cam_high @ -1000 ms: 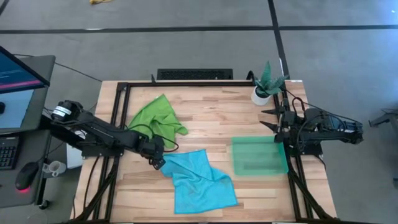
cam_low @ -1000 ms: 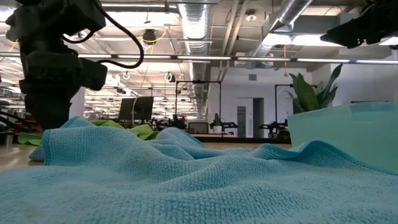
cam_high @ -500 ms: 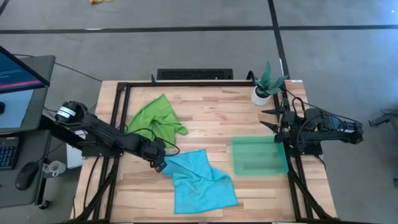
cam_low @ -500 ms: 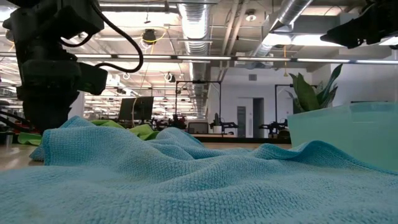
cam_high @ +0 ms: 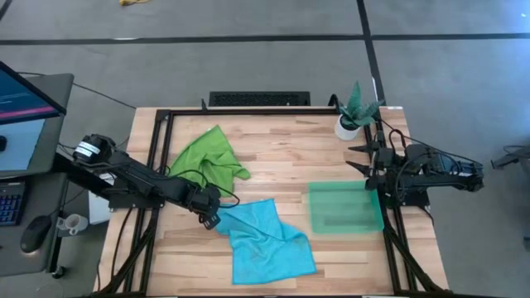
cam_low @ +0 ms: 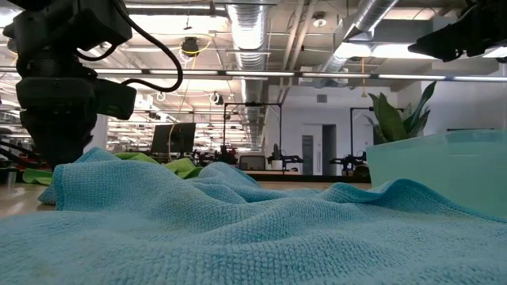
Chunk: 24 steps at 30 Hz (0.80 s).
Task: Roll microfiber towels into tight, uniform cylinder then place into a basket
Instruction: Fold the blue microfiber towel
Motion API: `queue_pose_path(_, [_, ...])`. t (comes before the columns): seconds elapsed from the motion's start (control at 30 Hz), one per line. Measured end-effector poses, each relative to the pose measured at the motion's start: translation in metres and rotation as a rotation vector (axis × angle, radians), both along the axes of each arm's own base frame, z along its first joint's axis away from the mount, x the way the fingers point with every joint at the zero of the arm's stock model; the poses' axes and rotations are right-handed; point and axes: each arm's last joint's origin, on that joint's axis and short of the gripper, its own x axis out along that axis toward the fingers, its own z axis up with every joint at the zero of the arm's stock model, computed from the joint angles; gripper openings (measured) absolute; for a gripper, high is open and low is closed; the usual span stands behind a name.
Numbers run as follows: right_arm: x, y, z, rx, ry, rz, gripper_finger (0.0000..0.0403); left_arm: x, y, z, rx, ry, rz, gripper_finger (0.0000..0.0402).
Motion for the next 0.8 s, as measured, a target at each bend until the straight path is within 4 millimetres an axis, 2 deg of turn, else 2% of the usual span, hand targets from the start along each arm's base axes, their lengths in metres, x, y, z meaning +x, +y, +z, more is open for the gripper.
queue_pose_path(0.2, [0.000, 0.000, 0.000, 0.000, 0.000, 0.000, 0.0233, 0.001, 0.000, 0.000, 0.008, -0.013, -0.036, 0.0100])
queue_pose_path(0.53, [0.000, 0.000, 0.000, 0.000, 0.000, 0.000, 0.0233, 0.004, 0.010, 0.000, 0.013, -0.005, -0.050, 0.0010])
queue_pose_path(0.8, [0.000, 0.000, 0.000, 0.000, -0.001, 0.000, 0.0233, 0.007, 0.022, 0.000, -0.010, 0.003, -0.050, 0.0002])
